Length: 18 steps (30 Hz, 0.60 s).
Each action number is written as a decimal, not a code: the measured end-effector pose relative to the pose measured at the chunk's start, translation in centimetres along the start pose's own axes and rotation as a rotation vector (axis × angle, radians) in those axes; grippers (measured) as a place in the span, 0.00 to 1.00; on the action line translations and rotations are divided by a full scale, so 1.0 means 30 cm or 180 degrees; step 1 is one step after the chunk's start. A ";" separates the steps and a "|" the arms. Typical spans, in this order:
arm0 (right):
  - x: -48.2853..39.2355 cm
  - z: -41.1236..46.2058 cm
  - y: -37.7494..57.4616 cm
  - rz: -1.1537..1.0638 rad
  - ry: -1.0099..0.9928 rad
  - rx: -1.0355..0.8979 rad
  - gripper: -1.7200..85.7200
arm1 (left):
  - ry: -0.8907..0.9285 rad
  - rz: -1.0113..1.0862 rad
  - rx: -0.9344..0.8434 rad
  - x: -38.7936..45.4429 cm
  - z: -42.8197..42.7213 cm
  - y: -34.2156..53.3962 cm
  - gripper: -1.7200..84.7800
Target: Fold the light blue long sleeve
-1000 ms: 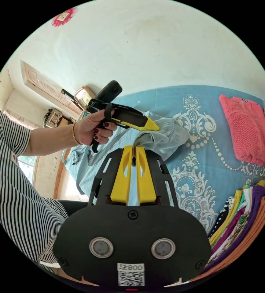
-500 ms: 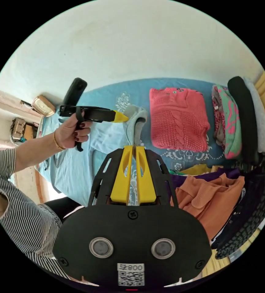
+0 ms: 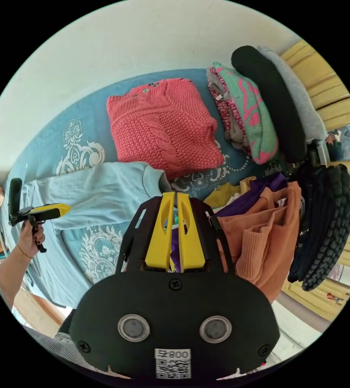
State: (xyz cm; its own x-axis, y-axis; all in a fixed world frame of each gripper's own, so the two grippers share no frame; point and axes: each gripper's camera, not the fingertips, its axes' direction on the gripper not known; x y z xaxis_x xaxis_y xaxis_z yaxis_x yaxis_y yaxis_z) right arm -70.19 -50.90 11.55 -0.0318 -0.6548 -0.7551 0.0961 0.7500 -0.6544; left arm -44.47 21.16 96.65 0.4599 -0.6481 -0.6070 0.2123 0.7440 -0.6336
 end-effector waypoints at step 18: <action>-0.920 0.363 -0.006 -0.1093 -0.1252 -0.0623 0.02 | -0.0602 -0.0699 0.0439 -0.398 -0.350 1.210 0.03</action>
State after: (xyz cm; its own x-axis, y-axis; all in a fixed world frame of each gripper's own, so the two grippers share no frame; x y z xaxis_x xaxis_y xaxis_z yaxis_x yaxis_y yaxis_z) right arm -58.51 -33.99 32.93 0.3486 -0.8220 -0.4504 -0.0420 0.4663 -0.8836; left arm -51.31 54.20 75.88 0.5395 -0.7636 -0.3548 0.4333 0.6131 -0.6606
